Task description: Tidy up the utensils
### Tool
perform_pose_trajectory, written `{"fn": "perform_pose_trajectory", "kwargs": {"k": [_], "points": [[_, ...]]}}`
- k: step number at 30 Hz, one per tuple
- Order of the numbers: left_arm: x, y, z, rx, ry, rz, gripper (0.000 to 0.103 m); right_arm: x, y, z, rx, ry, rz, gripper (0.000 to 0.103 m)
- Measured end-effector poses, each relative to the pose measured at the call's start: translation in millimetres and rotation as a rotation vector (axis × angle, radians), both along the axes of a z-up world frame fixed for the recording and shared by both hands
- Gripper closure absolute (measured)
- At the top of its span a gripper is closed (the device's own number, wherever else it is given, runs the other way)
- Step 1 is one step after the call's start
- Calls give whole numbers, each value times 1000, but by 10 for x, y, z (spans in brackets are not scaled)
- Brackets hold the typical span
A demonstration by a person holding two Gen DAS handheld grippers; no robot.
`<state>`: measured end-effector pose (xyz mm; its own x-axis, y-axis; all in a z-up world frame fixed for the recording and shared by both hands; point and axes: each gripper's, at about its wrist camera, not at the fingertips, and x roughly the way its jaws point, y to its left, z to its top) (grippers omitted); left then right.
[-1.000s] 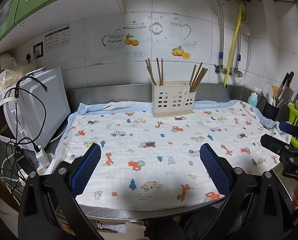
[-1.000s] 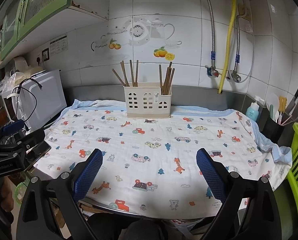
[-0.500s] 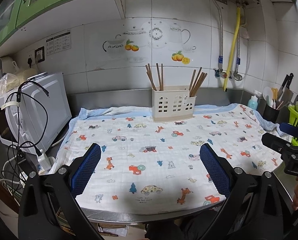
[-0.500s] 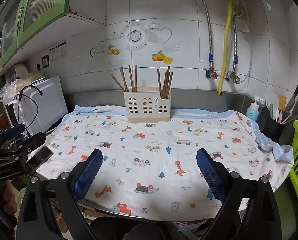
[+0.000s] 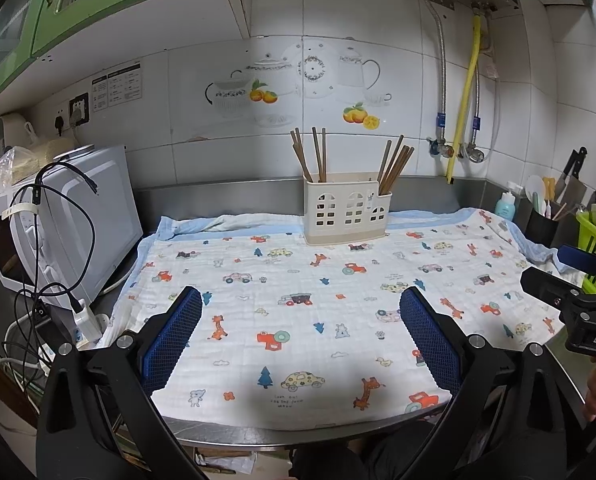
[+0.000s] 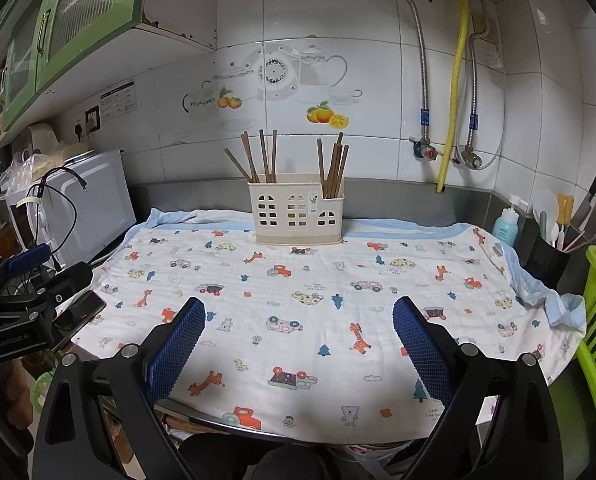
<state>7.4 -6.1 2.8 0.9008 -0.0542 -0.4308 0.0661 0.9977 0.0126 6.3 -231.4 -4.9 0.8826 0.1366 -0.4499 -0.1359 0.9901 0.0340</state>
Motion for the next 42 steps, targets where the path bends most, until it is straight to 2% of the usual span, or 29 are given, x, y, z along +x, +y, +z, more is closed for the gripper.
{"fn": "perform_pose_trajectory", "kwargs": {"k": [42], "points": [[20, -27, -3, -3, -6, -12, 5, 35, 32, 21, 1, -2, 13, 11]]}}
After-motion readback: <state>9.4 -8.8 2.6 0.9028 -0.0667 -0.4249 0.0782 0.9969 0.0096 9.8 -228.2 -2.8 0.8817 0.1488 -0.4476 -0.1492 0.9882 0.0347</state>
